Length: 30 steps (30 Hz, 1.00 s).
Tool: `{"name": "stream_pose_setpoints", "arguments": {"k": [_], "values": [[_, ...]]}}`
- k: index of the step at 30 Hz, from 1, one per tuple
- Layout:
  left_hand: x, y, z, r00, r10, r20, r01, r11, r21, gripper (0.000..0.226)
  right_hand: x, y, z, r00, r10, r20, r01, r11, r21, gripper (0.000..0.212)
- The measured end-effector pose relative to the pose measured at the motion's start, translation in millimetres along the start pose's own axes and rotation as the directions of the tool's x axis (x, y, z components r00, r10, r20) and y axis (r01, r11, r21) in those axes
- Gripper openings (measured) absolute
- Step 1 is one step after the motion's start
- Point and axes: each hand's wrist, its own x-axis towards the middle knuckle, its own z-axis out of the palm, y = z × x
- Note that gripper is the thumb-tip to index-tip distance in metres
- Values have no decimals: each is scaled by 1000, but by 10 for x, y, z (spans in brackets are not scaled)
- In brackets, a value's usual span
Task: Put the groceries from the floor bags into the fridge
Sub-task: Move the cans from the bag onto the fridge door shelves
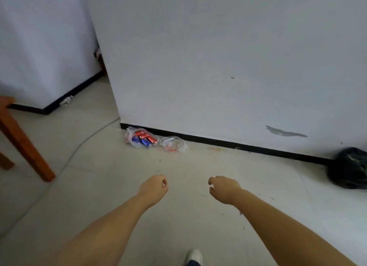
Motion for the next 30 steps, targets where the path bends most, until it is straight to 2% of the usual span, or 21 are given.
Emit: {"name": "stream_pose_setpoints", "arguments": {"k": [5, 10, 15, 21, 25, 30], "values": [[946, -371, -440, 992, -108, -67, 105, 993, -47, 7, 1115, -11, -412, 997, -39, 61, 41, 999, -35, 38], [1889, -557, -941, 975, -189, -120, 178, 979, -103, 19, 2326, -85, -1054, 992, -97, 80, 104, 990, -92, 37], [2529, -904, -1322, 960, -243, -139, 229, 967, -110, 18, 3386, -585, -1496, 973, -197, 120, 208, 974, -85, 39], [3560, -1695, -1808, 943, -305, -135, 292, 950, -110, 17, 4745, -1379, -1739, 935, -329, 135, 340, 939, -62, 35], [4377, -2216, -2231, 962, -251, -108, 244, 967, -75, 21, 5666, -1759, -1962, 949, -278, 149, 283, 959, -19, 37], [5364, -2713, -2797, 990, -142, 5, 142, 989, 33, 25, 6528, -2106, -2144, 970, -157, 186, 144, 986, 82, 36]]}}
